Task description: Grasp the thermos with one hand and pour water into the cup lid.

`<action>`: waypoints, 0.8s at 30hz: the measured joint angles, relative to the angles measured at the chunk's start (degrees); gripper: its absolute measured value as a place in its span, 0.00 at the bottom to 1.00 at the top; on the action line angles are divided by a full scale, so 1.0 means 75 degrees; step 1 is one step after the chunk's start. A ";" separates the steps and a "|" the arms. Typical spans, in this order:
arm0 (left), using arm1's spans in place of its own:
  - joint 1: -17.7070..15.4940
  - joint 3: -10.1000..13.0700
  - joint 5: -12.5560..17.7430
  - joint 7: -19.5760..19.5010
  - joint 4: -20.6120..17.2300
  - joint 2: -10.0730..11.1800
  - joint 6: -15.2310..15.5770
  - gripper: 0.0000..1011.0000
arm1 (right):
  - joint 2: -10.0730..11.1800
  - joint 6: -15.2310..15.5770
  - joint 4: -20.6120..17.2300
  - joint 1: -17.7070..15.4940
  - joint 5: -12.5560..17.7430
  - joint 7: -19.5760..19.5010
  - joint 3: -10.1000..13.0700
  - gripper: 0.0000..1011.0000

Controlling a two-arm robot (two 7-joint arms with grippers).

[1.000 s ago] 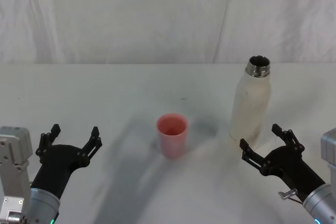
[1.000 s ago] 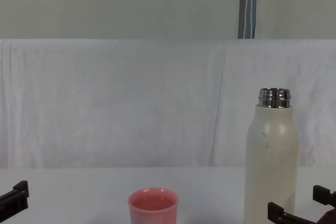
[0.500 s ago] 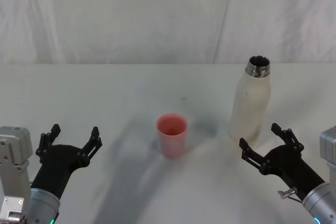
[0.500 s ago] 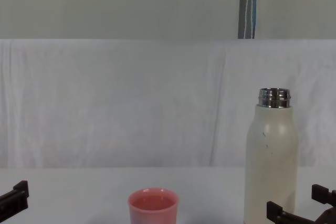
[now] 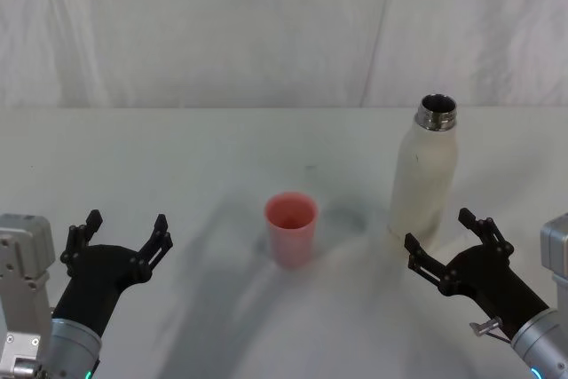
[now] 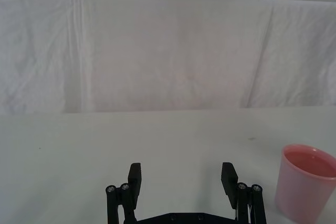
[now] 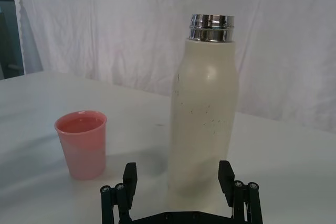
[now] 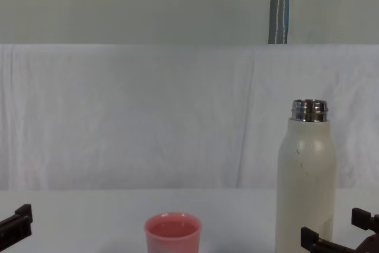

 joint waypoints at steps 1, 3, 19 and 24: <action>0.0000 0.0000 0.0000 0.0000 0.0000 0.0001 0.0000 0.99 | 0.0000 0.0000 0.0000 0.0000 0.0000 0.0000 0.0000 0.99; 0.0000 0.0000 0.0000 0.0000 0.0000 0.0000 0.0000 0.99 | 0.0000 -0.0001 -0.0001 0.0000 0.0000 0.0000 0.0000 0.99; 0.0000 0.0000 0.0000 0.0000 0.0000 0.0000 0.0000 0.99 | 0.0000 -0.0008 0.0000 0.0000 0.0000 0.0000 0.0000 0.99; 0.0000 0.0000 0.0000 0.0000 0.0000 0.0000 0.0000 0.99 | 0.0000 -0.0008 -0.0001 -0.0001 0.0000 0.0000 0.0000 0.99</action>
